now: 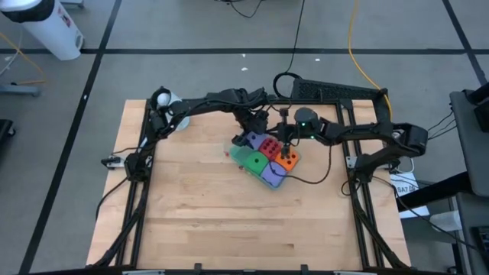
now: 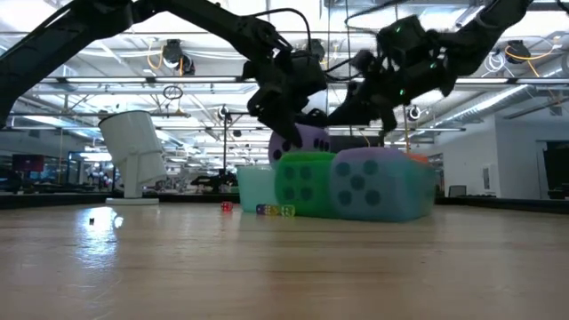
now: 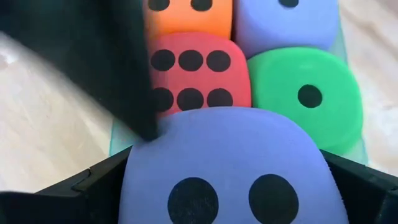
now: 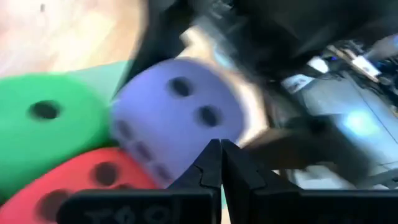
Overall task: Pick & Place Dice
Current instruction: Put the big purple dice into the bin
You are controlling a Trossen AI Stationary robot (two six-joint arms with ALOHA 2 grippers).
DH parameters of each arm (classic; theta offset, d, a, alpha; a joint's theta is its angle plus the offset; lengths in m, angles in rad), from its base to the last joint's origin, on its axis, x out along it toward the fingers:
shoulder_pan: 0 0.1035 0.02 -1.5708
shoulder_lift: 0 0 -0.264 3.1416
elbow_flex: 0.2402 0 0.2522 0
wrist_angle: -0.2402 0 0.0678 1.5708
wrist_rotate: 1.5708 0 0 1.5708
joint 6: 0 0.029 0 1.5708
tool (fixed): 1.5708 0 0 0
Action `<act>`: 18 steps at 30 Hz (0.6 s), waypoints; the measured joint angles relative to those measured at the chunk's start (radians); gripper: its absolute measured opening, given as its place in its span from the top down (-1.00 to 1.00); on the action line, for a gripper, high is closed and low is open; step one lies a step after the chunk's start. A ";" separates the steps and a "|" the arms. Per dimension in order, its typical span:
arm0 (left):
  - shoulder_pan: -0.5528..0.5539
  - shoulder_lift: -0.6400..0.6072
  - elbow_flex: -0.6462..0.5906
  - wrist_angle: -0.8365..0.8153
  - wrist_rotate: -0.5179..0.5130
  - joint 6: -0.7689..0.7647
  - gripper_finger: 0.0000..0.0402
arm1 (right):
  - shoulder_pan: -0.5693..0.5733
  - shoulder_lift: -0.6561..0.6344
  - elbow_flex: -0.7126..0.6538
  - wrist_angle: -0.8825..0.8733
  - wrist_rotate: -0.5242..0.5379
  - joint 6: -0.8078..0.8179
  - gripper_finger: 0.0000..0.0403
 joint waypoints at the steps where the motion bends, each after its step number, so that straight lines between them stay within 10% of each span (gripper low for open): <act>1: -0.005 0.000 0.000 0.006 0.003 -0.012 -0.98 | 0.005 -0.028 0.000 -0.012 0.003 0.017 1.00; 18: -0.166 0.038 0.000 0.356 -0.121 -0.410 -0.98 | 0.152 -0.456 -0.121 -0.464 -0.084 0.274 1.00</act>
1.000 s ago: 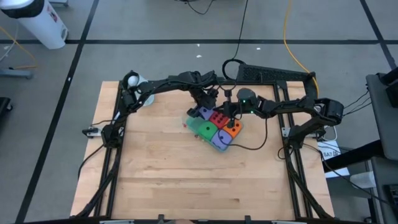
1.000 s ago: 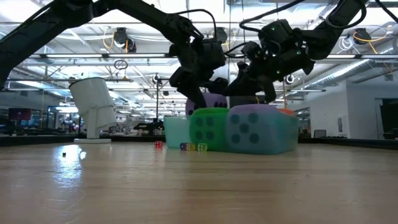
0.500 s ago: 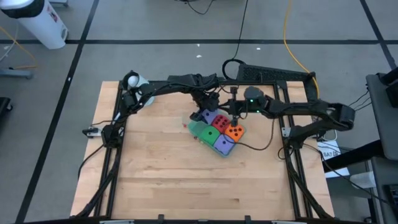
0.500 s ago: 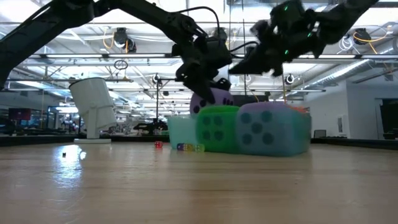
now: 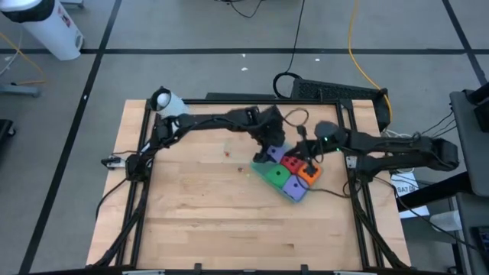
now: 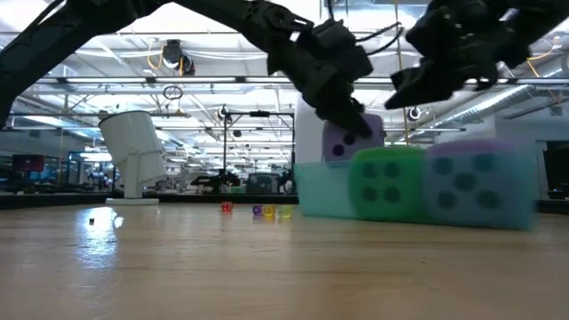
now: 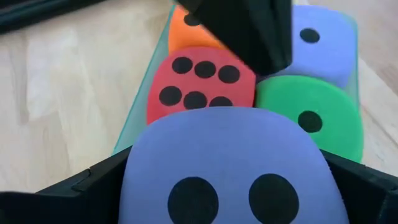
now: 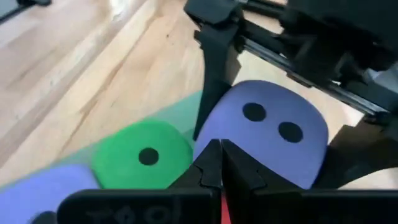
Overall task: Pick & Place Dice
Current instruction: Put the big purple dice into the bin
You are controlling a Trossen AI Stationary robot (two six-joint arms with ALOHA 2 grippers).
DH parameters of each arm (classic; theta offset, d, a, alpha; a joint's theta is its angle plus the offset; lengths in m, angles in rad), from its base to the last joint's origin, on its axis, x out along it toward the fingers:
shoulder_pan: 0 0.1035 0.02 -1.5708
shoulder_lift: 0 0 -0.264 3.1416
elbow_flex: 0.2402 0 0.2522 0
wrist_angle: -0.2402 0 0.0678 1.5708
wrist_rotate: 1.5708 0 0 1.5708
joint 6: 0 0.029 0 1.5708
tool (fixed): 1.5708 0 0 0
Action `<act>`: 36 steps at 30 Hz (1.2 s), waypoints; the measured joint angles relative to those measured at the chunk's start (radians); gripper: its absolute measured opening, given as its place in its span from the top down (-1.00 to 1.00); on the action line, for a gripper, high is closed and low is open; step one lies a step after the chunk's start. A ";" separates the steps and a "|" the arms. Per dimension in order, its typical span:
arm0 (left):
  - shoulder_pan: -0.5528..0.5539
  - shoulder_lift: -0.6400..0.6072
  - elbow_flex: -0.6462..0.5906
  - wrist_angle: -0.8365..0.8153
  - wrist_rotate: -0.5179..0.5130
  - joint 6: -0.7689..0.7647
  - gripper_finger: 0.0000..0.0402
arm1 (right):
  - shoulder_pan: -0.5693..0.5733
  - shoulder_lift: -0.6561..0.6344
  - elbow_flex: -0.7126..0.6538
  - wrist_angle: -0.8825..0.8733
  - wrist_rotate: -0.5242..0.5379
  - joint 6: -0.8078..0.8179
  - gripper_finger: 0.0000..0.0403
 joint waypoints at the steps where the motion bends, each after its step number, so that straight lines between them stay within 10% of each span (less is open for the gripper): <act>1: -0.014 0.008 0.000 0.019 -0.012 -0.003 -0.98 | 0.018 -0.024 -0.024 0.000 0.018 0.011 1.00; 14: -0.055 0.084 0.001 0.128 0.060 -0.037 -0.98 | 0.279 -0.294 -0.234 0.107 0.328 0.084 1.00; 23: -0.063 0.132 -0.002 0.242 0.169 -0.039 -0.98 | 0.319 -0.175 -0.236 0.099 0.516 0.009 1.00; 36: -0.067 0.131 0.000 0.255 0.169 -0.020 -0.98 | 0.261 0.055 -0.152 0.194 0.429 -0.071 1.00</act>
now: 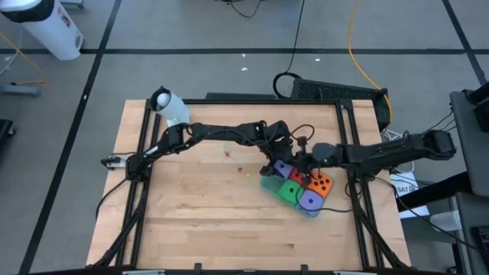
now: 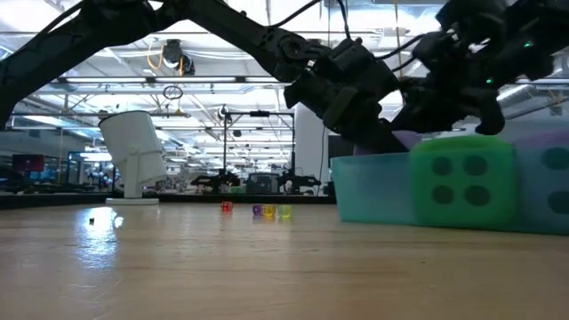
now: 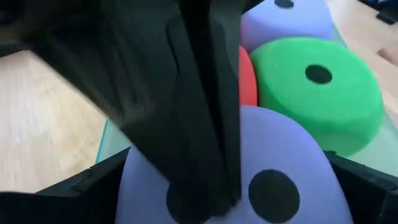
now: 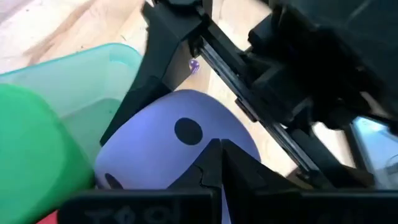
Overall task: Pick & Place Dice
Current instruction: Put the big purple dice into the bin
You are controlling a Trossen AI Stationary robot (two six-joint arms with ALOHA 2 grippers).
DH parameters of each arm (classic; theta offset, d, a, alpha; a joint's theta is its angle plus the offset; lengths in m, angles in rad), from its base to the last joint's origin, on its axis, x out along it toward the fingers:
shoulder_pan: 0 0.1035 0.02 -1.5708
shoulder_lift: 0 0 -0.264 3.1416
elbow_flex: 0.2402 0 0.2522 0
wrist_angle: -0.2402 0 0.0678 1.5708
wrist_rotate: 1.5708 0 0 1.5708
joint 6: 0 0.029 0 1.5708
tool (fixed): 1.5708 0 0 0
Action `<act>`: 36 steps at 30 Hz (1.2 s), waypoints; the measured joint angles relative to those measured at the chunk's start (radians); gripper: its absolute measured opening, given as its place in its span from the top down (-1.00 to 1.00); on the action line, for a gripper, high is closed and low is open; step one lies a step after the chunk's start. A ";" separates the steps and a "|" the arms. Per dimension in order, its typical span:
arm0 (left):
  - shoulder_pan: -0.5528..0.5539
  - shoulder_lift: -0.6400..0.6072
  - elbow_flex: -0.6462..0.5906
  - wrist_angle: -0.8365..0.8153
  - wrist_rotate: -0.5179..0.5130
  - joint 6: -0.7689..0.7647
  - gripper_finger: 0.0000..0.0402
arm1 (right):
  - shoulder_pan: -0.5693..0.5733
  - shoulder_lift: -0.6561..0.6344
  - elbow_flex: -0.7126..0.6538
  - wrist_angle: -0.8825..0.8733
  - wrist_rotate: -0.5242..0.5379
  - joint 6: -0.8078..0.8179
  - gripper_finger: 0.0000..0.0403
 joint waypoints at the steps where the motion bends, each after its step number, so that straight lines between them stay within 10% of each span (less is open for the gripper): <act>1: -0.001 0.000 0.000 -0.001 -0.001 -0.001 -0.98 | -0.017 0.028 0.010 0.004 -0.021 0.000 1.00; 20: 0.015 -0.016 0.003 -0.159 0.105 0.165 -0.98 | -0.188 0.067 0.017 -0.158 -0.382 0.038 1.00; 36: 0.013 -0.031 0.003 -0.162 0.176 0.101 -0.98 | -0.141 0.070 0.014 -0.185 -0.311 -0.137 1.00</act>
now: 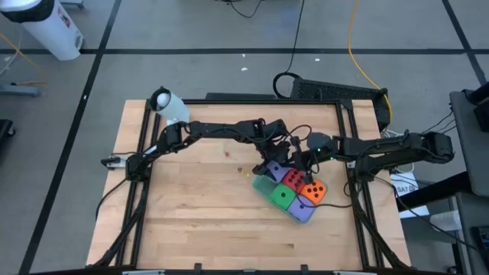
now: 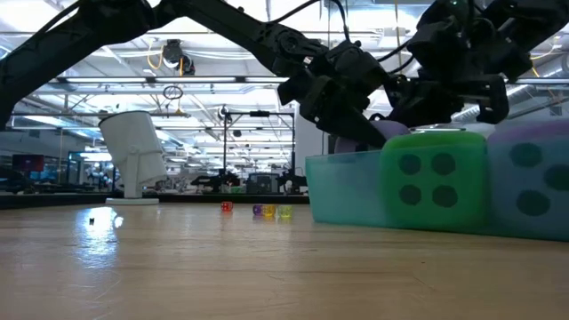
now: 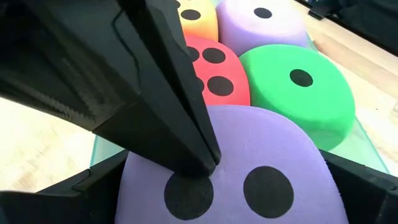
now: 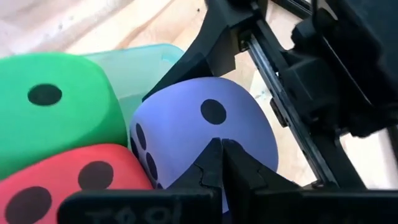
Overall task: Pick & Place Dice
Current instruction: Put the big purple dice into the bin
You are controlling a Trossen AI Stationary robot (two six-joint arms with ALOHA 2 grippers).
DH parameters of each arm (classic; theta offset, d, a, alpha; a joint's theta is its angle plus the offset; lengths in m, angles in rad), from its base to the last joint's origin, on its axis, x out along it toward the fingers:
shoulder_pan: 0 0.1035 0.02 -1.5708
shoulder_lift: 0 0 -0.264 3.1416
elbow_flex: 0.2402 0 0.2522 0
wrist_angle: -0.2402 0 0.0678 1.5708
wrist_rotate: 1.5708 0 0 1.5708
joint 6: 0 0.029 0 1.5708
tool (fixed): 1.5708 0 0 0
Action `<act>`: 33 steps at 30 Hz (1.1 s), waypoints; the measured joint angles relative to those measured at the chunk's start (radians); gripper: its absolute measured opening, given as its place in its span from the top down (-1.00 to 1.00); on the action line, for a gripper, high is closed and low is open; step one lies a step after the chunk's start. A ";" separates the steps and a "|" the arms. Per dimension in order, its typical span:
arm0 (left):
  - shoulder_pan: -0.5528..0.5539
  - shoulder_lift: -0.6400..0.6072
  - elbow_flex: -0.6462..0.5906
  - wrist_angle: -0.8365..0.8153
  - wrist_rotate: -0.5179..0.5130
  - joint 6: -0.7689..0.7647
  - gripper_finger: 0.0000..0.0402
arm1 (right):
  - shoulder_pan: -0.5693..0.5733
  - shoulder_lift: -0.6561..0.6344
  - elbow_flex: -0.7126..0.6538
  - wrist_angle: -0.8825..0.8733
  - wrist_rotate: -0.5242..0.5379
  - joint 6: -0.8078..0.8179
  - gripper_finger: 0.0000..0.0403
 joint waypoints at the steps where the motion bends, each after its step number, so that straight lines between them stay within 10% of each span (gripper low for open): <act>1: 0.000 0.000 0.000 0.001 0.001 0.000 -0.98 | 0.005 0.000 0.000 -0.004 0.010 -0.014 1.00; 24: -0.015 -0.010 0.001 -0.060 -0.083 0.115 -0.98 | 0.097 -0.006 -0.002 -0.032 0.154 -0.117 1.00; 33: -0.071 -0.076 0.001 -0.091 -0.463 0.201 -0.98 | 0.110 -0.006 -0.002 -0.009 0.187 -0.040 1.00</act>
